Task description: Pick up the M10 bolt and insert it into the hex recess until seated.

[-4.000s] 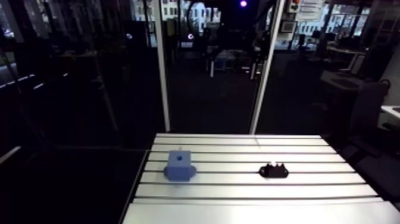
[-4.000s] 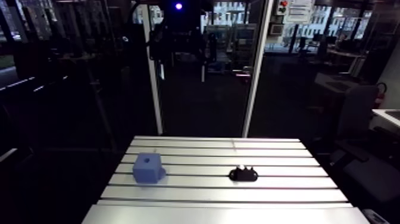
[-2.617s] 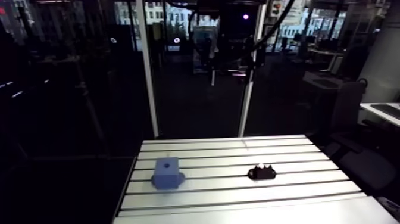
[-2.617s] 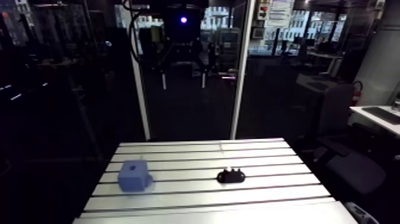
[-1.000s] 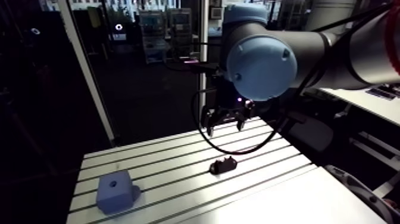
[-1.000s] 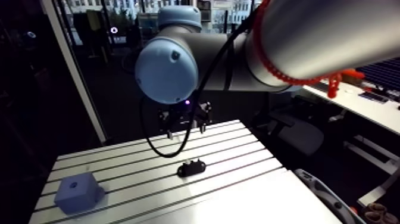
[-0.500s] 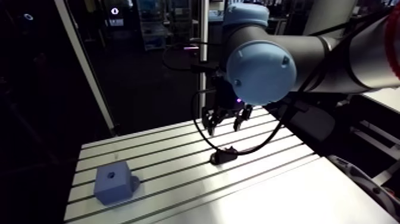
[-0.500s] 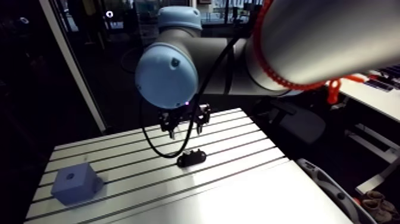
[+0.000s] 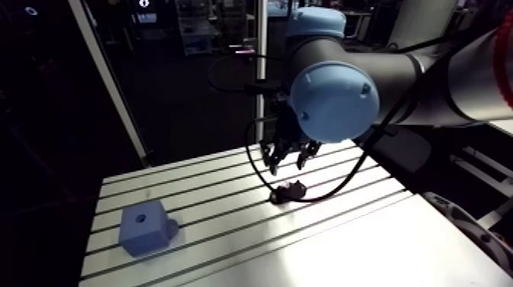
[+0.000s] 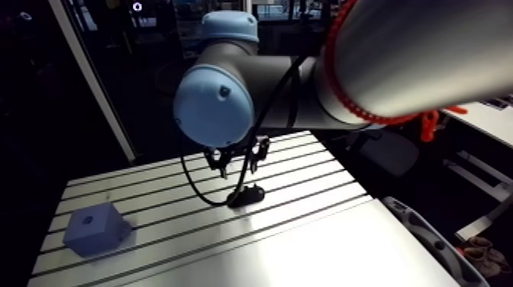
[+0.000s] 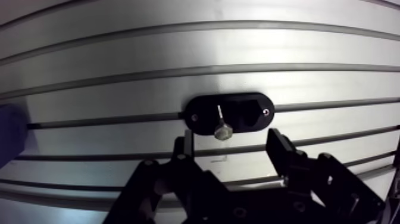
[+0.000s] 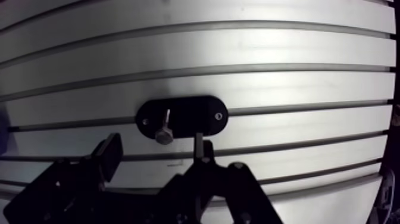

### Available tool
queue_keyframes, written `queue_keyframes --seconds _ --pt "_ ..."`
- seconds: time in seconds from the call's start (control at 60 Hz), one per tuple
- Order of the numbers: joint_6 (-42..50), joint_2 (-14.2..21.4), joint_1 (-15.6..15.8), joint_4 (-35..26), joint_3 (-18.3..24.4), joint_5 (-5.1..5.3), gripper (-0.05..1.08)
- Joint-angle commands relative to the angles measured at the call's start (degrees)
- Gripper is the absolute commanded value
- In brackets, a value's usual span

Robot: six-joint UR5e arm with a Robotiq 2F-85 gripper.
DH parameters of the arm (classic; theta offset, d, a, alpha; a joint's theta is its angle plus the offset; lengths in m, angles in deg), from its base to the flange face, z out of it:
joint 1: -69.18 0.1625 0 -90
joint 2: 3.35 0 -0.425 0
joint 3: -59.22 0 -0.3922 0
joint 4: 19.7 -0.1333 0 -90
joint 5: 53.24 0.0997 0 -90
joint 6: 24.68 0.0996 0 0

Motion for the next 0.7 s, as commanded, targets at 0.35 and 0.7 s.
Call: queue_keyframes --seconds 0.35,0.7 --pt "0.14 -1.53 0.18 0.34 -0.71 0.02 0.31" --pt "0.15 -2.34 0.35 3.32 -1.77 -0.44 0.37"
